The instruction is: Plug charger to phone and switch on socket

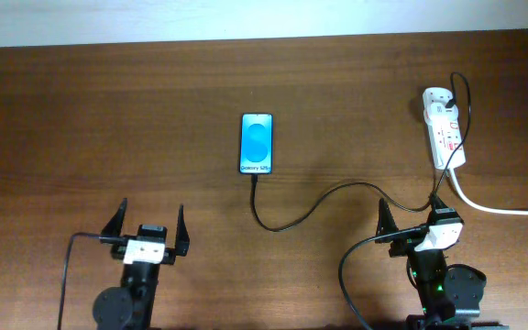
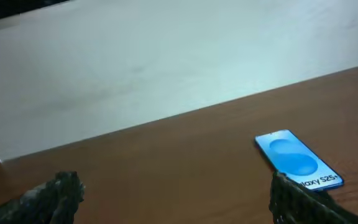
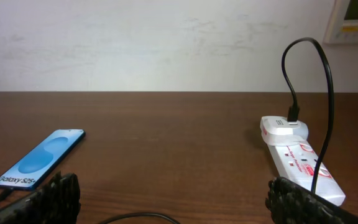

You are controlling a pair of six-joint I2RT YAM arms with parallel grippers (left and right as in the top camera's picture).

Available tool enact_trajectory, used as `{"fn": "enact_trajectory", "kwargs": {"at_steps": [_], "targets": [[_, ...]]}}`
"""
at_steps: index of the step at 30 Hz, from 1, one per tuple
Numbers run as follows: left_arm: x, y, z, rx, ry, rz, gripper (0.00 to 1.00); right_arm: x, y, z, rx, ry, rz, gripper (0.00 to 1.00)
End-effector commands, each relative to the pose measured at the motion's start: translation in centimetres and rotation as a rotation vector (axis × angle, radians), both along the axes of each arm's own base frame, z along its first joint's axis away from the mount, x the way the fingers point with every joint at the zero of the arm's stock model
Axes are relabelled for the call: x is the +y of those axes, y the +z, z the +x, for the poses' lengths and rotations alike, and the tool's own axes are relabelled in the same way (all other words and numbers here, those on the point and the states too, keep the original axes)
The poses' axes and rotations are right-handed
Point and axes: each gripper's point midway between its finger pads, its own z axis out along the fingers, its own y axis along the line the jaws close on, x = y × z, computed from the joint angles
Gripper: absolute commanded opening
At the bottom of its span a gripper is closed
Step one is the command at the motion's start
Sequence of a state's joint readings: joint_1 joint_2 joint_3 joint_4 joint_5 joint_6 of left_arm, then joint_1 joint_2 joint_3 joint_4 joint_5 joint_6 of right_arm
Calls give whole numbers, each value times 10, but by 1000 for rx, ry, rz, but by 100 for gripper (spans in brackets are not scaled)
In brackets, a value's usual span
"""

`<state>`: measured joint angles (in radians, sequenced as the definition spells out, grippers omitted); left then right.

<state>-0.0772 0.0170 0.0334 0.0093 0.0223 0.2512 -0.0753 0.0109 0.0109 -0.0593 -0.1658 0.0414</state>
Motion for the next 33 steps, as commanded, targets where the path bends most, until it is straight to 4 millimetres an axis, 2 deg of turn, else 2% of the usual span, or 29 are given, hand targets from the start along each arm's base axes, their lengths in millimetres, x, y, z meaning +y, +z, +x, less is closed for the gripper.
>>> {"fn": "enact_trajectory", "kwargs": {"at_steps": [1, 2, 33], "targets": [[-2, -24, 0, 71, -11, 17, 99, 0, -2, 0, 3, 0, -4, 98], [-2, -32, 0, 103, -12, 4, 99, 0, -2, 0, 3, 0, -4, 98], [-2, -31, 0, 104, -11, -14, 99, 0, -2, 0, 3, 0, -4, 98]]}}
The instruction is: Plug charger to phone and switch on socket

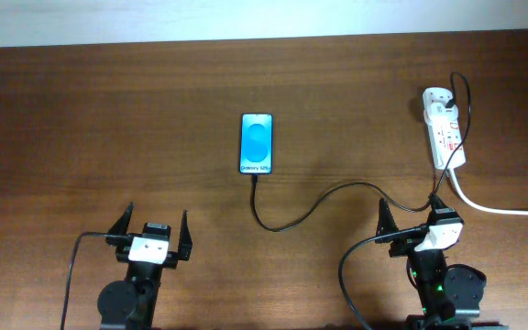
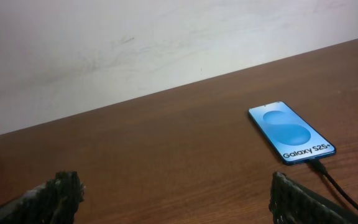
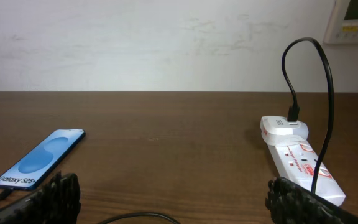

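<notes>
A phone [image 1: 257, 143] with a lit blue screen lies on the brown table, also seen in the left wrist view [image 2: 290, 132] and the right wrist view [image 3: 40, 158]. A black charger cable [image 1: 310, 207] runs from the phone's near end to the white socket strip [image 1: 444, 128], where a black plug sits in the far end [image 3: 293, 114]. My left gripper [image 1: 150, 231] stands open near the front left, far from the phone. My right gripper [image 1: 412, 220] stands open at the front right, just in front of the strip, nothing between its fingers.
A white mains lead [image 1: 502, 207] runs from the strip off the right edge. A pale wall [image 3: 166, 43] rises behind the table's far edge. A white wall unit [image 3: 356, 18] shows at the upper right.
My left gripper has shifted slightly right and nearer the front, and its camera now points more level and toward the phone. The right arm, phone, cable and strip have not moved.
</notes>
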You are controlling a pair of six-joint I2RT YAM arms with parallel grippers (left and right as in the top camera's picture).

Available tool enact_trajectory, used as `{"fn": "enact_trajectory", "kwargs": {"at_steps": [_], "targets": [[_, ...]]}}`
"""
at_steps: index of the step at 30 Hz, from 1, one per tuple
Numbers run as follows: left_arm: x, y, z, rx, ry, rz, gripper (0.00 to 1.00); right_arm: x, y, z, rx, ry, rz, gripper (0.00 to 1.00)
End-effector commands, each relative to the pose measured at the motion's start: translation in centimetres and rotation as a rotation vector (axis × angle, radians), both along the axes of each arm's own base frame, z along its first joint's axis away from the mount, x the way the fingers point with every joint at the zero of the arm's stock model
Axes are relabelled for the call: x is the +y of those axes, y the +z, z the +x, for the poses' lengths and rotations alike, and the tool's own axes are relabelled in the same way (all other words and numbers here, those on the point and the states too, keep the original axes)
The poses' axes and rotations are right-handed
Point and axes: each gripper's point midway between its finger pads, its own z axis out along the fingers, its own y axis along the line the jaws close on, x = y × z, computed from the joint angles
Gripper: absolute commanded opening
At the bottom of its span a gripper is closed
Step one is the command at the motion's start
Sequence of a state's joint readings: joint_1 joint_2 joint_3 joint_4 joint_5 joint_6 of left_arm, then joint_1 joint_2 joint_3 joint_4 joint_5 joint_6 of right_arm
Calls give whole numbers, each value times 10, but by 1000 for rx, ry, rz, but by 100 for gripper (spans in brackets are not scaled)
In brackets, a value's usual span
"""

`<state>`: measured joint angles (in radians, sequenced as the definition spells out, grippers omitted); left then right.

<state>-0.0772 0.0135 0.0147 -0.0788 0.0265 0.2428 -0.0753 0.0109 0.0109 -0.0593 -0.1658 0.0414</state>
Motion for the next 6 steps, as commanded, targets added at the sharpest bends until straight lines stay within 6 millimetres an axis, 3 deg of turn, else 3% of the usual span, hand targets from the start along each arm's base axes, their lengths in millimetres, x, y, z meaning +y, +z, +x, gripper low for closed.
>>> {"fn": "enact_trajectory", "kwargs": {"at_steps": [1, 6], "targets": [[-1, -1, 0, 0, -6, -14, 99, 0, -2, 0, 3, 0, -4, 98], [-1, -1, 0, 0, -6, -14, 99, 0, -2, 0, 3, 0, -4, 98]]}}
